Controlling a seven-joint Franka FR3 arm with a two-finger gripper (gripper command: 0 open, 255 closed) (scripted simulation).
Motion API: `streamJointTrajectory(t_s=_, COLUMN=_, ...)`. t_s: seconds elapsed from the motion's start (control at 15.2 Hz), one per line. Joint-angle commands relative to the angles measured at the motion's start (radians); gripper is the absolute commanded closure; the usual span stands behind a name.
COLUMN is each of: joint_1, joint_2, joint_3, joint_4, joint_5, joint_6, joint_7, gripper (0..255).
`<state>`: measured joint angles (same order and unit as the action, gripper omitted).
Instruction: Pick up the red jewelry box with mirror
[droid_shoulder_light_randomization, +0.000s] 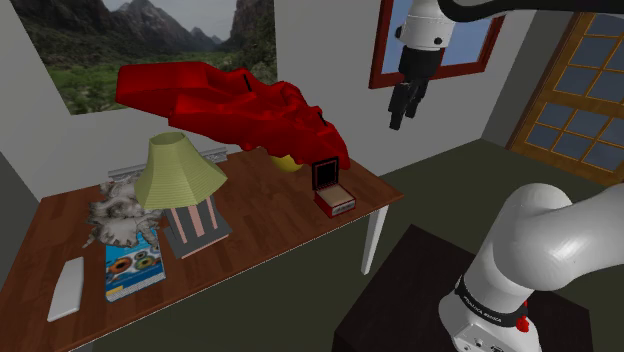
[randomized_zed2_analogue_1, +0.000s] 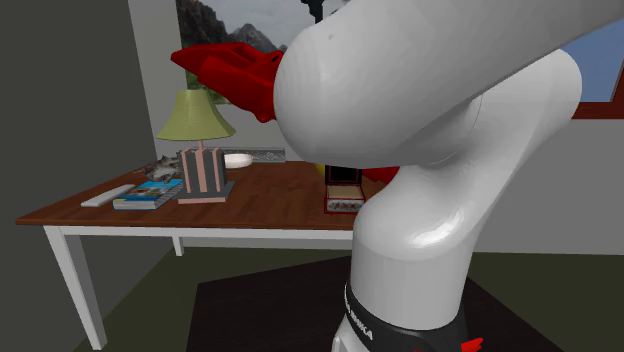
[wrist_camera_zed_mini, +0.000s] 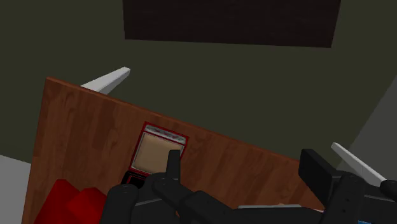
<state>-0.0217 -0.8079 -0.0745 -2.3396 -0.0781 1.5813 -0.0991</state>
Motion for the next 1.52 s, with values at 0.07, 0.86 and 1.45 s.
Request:
streamJointTrajectory(t_s=0.07, joint_1=0.004, joint_2=0.018, joint_3=-0.023, joint_4=-0.007, joint_5=-0.014, joint_6=0.021, joint_7=-0.040, gripper=0)
streamJointTrajectory(t_s=0.86, joint_1=0.067, joint_2=0.361, joint_3=-0.277, joint_4=0.040, joint_5=-0.115, joint_6=0.283, joint_7=-0.515, gripper=0)
streamJointTrajectory(t_s=1.45, joint_1=0.115, joint_2=0.731, joint_3=-0.408, joint_4=0.209, joint_5=-0.035, joint_6=0.444, joint_7=-0.893, gripper=0)
